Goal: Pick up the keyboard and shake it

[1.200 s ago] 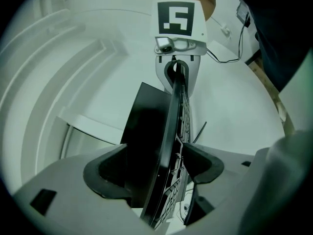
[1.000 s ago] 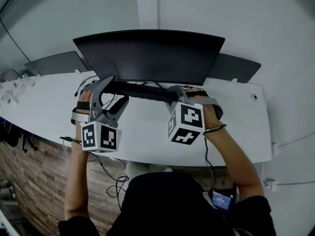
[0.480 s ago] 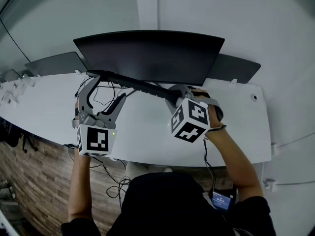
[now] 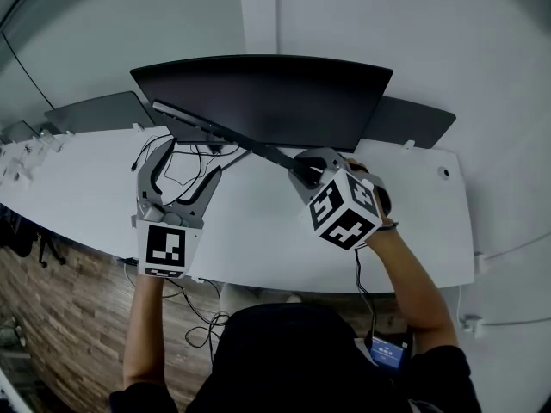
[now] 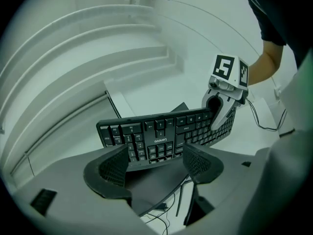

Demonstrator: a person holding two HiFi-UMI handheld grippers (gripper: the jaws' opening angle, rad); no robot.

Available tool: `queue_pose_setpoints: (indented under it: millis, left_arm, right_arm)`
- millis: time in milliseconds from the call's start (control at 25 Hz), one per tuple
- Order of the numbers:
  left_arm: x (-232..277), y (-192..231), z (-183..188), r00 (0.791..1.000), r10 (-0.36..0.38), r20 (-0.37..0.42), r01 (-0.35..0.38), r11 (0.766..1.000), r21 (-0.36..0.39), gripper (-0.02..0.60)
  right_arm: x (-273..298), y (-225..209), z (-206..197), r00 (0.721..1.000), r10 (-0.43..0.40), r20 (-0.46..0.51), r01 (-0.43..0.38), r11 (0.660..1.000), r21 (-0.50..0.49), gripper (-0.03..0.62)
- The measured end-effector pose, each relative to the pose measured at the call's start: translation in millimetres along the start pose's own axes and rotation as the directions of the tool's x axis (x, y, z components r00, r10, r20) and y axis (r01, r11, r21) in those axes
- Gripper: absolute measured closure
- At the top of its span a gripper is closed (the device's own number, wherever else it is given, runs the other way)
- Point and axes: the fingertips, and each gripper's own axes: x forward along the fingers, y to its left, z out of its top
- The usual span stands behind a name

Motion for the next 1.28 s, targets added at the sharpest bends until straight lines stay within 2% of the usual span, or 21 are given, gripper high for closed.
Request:
queue_pose_setpoints:
  millis: [120, 200, 280, 360, 560, 680, 880, 1000, 1080, 1160, 1280]
  left_arm:
    - [1, -1, 0, 1.0, -0.014, 0.021, 0.016, 0.994, -0.105, 0.23]
    - [1, -2, -1, 0.998, -0.036, 0.043, 0.044, 0.975, -0.217, 0.23]
    - [2, -5, -2, 0.996, -0.063, 0.065, 0.081, 0.939, -0.334, 0.23]
    - [3, -8, -1, 0.992, -0.085, 0.092, 0.116, 0.901, -0.419, 0.23]
    - [4, -17, -1, 0.979, -0.131, 0.155, 0.195, 0.817, -0.542, 0.23]
    - [3, -24, 2, 0.97, -0.154, 0.19, 0.238, 0.776, -0.584, 0.23]
    - [3, -34, 11, 0.956, -0.183, 0.23, 0.287, 0.746, -0.6, 0.232]
    - [4, -37, 14, 0.945, -0.2, 0.26, 0.322, 0.71, -0.626, 0.232]
    - [5, -39, 15, 0.939, -0.212, 0.269, 0.339, 0.696, -0.634, 0.232]
    - [5, -43, 14, 0.936, -0.222, 0.274, 0.35, 0.685, -0.639, 0.232]
    - [4, -45, 17, 0.926, -0.231, 0.298, 0.375, 0.653, -0.658, 0.232]
  right_arm:
    - [-4, -1, 5, 0.999, 0.0, 0.037, 0.0, 1.0, 0.016, 0.513]
    - [-7, 0, 9, 0.998, 0.005, 0.067, -0.007, 0.999, 0.034, 0.512]
    - [-10, 2, 12, 0.995, 0.015, 0.097, -0.022, 0.998, 0.067, 0.513]
    - [-12, 4, 14, 0.991, 0.035, 0.131, -0.05, 0.992, 0.116, 0.513]
    - [-21, 4, 20, 0.976, 0.061, 0.207, -0.103, 0.975, 0.197, 0.513]
    - [-26, 5, 24, 0.968, 0.07, 0.241, -0.124, 0.969, 0.215, 0.511]
    - [-29, 12, 31, 0.941, 0.118, 0.318, -0.207, 0.942, 0.263, 0.513]
    - [-32, 18, 37, 0.91, 0.163, 0.382, -0.284, 0.915, 0.287, 0.512]
    - [-35, 22, 40, 0.886, 0.19, 0.423, -0.336, 0.892, 0.302, 0.513]
    - [-40, 24, 43, 0.859, 0.212, 0.467, -0.388, 0.864, 0.321, 0.513]
    - [-48, 25, 48, 0.81, 0.242, 0.534, -0.469, 0.814, 0.343, 0.512]
